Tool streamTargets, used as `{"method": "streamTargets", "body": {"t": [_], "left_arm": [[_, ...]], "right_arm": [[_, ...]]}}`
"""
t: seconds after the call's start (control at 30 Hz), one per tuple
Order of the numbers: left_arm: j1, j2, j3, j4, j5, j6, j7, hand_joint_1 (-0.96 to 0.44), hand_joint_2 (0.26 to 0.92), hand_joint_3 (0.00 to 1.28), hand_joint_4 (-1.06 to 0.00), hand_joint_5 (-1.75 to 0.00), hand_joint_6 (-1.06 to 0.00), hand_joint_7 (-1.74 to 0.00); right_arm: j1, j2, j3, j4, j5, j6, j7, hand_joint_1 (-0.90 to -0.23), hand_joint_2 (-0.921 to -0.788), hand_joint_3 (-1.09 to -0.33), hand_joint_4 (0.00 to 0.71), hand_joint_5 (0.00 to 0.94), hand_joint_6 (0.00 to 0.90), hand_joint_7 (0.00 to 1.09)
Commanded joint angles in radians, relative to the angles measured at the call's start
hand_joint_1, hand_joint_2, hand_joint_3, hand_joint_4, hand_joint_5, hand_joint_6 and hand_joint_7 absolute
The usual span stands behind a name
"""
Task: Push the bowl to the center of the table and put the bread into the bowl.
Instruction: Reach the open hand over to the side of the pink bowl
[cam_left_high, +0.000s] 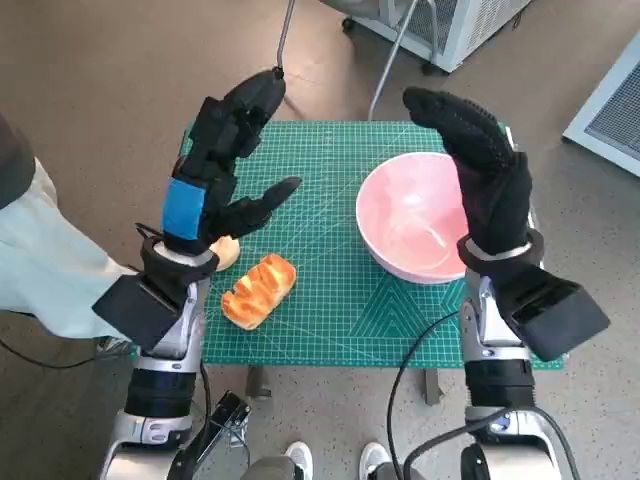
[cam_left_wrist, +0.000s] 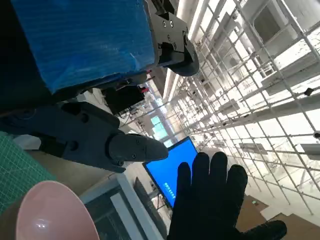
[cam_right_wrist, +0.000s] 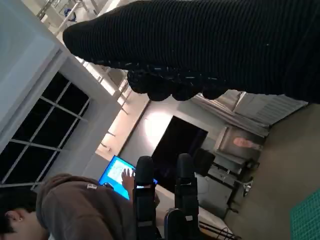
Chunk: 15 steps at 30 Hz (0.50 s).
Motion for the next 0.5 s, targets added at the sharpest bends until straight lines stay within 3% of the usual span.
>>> {"method": "streamTargets", "body": {"t": [0.03,0.2,0.3,0.5], "left_arm": [[-0.012,0.003,0.005,0.001,-0.004,0.001,0.000,-0.33,0.921,0.24,-0.36,0.00,-0.17,-0.53],[-0.006,0.008,0.009,0.007,-0.005,-0.005,-0.002,-0.33,0.921,0.24,-0.36,0.00,-0.17,-0.53],[-0.004,0.009,0.012,0.014,-0.006,-0.009,-0.004,-0.33,0.921,0.24,-0.36,0.00,-0.17,-0.53],[0.000,0.010,0.019,0.030,-0.011,-0.019,-0.004,-0.34,0.921,0.24,-0.36,0.00,-0.17,-0.51]], "right_arm": [[0.016,-0.033,-0.024,0.021,0.033,0.005,0.023,-0.687,-0.921,-0.777,0.256,0.002,-0.001,0.72],[-0.005,-0.079,-0.068,0.072,0.067,0.001,0.039,-0.679,-0.921,-0.783,0.255,0.002,-0.001,0.71],[-0.023,-0.101,-0.098,0.124,0.073,-0.007,0.025,-0.667,-0.921,-0.790,0.252,0.000,-0.001,0.70],[-0.062,-0.144,-0.156,0.265,0.012,-0.036,-0.085,-0.635,-0.921,-0.816,0.224,0.014,-0.001,0.67]]}}
